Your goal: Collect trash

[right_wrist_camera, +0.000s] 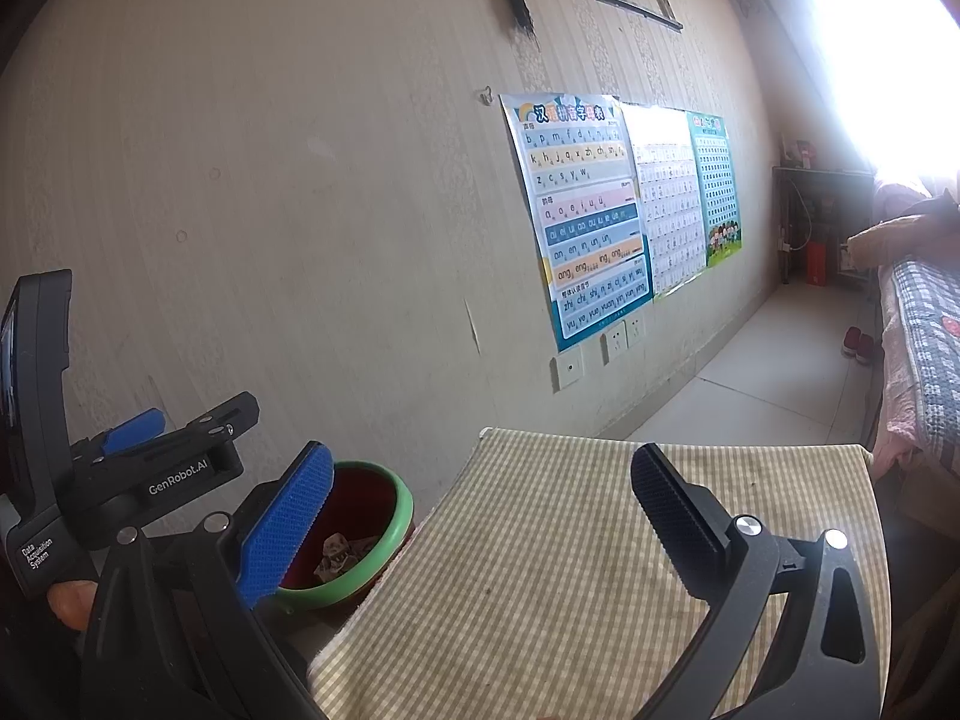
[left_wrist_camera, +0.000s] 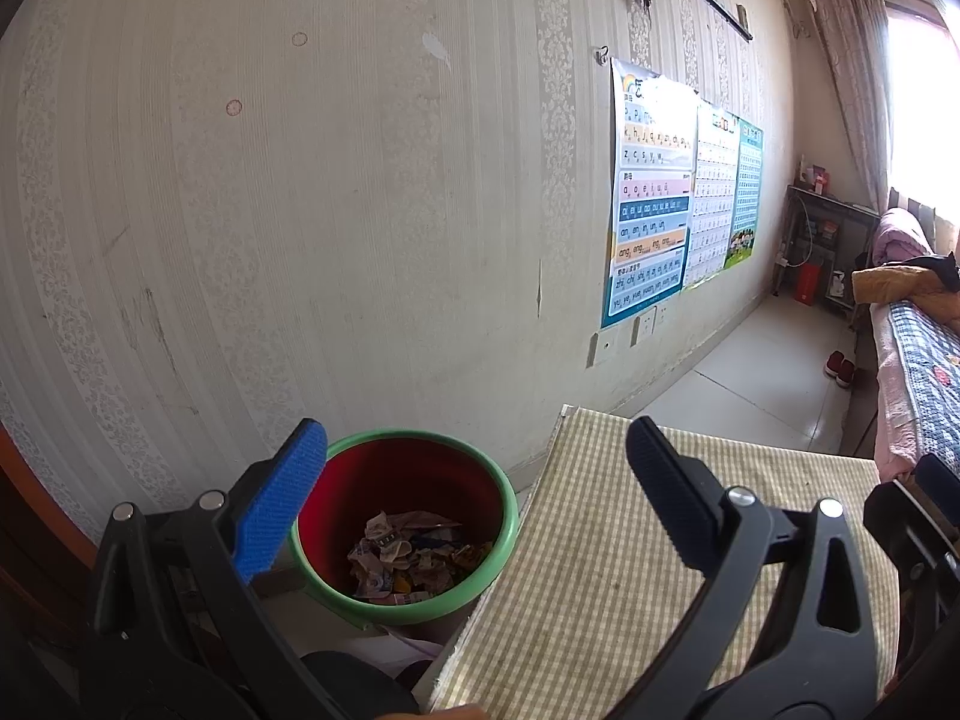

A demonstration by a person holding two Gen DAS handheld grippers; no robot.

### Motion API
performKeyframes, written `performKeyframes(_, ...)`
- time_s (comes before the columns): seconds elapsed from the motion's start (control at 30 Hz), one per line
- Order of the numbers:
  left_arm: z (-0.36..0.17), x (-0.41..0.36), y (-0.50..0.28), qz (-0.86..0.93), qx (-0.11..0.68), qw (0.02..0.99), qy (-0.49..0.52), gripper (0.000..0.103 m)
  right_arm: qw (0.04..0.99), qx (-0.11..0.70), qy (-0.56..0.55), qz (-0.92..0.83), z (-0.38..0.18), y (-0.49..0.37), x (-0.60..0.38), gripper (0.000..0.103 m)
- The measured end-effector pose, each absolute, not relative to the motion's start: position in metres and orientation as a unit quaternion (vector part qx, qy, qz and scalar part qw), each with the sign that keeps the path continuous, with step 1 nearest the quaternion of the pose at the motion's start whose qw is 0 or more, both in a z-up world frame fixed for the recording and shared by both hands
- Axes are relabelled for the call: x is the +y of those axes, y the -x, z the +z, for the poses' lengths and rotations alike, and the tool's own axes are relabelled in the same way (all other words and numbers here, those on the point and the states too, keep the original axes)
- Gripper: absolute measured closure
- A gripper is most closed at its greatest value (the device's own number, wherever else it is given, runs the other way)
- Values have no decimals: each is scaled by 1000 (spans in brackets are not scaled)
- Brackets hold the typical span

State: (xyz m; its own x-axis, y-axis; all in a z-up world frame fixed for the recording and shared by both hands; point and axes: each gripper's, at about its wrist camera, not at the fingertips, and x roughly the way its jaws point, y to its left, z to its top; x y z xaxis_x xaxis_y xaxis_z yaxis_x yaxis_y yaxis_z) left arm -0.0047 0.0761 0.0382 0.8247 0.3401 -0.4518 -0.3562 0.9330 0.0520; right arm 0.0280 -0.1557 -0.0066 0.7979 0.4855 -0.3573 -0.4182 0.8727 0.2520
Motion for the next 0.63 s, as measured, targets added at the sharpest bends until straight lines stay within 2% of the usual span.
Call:
performKeyframes(0.33, 30, 75, -1, 174, 245, 954, 13, 5, 940, 248, -75, 222, -29, -39, -158, 6)
performKeyframes(0.4, 23, 77, -3, 171, 253, 952, 21, 5, 939, 283, -57, 185, -50, -51, -163, 6)
performKeyframes(0.63, -9, 89, -7, 151, 291, 943, 57, 5, 903, 422, -34, 68, -178, -94, -215, 6)
